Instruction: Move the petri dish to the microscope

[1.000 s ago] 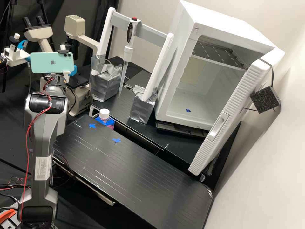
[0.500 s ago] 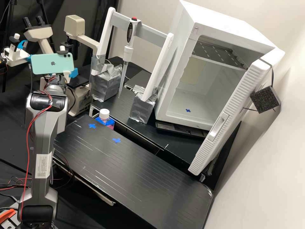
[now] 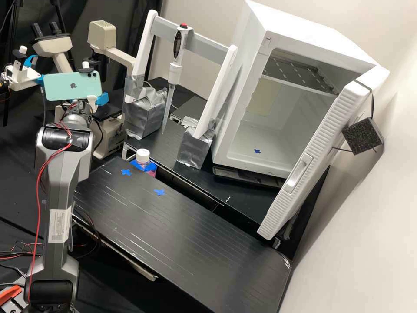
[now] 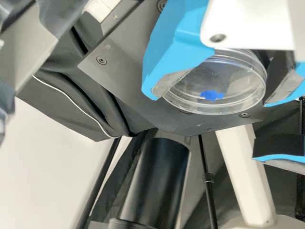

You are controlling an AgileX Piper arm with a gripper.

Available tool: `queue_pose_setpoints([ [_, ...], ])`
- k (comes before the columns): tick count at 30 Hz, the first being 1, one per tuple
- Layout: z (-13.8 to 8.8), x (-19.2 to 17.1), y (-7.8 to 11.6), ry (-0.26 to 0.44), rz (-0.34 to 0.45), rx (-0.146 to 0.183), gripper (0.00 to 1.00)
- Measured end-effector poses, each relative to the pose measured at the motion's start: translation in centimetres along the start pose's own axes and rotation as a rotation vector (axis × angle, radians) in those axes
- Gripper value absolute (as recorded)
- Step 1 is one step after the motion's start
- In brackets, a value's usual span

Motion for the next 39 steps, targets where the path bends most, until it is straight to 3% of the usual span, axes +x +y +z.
queue_pose_setpoints([
  [9, -0.2, 0.0, -0.4, 0.023, -0.036, -0.003, 1.00],
  [15, -0.2, 0.0, -0.5, 0.022, -0.045, 0.041, 1.00],
  [21, -0.2, 0.0, -0.6, 0.028, -0.052, 0.046, 1.00],
  [29, 1.3, -2.0, -0.9, 0.013, -0.079, 0.082, 1.00],
  [33, 1.9, -4.5, -0.3, 0.042, -0.027, 0.121, 1.00],
  [39, 1.9, -9.4, 1.1, 0.142, 0.090, 0.169, 1.00],
])
